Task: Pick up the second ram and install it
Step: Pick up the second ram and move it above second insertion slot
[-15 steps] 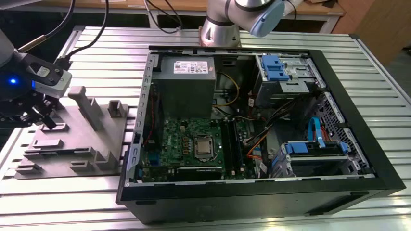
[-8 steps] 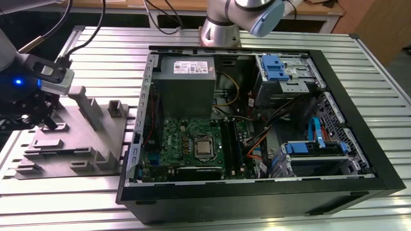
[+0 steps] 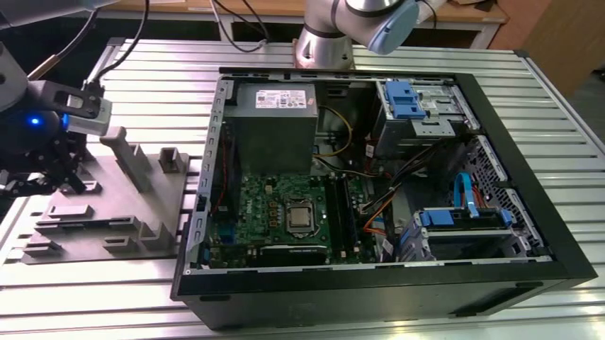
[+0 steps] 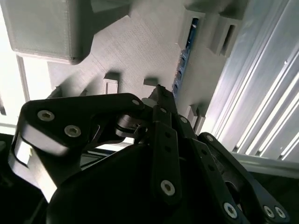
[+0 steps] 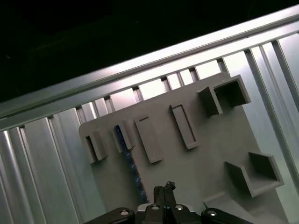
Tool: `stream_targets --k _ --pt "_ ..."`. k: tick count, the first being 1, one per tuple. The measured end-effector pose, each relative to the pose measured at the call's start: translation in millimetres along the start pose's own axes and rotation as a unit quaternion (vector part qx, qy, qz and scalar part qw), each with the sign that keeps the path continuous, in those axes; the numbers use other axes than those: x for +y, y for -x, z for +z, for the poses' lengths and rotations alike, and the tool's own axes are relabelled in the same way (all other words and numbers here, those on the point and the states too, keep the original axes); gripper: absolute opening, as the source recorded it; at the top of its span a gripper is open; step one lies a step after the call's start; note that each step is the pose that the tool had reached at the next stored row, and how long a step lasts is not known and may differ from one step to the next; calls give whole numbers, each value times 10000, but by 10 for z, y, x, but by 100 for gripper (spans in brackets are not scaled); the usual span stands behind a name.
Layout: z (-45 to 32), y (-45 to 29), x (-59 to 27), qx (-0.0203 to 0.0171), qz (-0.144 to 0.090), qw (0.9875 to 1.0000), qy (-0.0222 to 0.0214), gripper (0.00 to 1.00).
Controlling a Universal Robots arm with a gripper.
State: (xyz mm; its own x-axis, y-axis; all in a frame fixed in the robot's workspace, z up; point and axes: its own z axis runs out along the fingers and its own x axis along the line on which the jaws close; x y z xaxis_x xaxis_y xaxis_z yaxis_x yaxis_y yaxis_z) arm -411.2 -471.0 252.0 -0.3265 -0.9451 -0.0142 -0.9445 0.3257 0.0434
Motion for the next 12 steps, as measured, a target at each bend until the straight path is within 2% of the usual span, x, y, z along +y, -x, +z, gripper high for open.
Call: stream_targets --k 3,6,9,12 --pt "21 0 -1 11 -269 9996 4 10" --pt "43 0 -2 24 -546 9985 8 10" --pt "63 -1 -3 35 -813 9967 12 10" --pt "86 -1 -4 47 -1089 9940 15 10"
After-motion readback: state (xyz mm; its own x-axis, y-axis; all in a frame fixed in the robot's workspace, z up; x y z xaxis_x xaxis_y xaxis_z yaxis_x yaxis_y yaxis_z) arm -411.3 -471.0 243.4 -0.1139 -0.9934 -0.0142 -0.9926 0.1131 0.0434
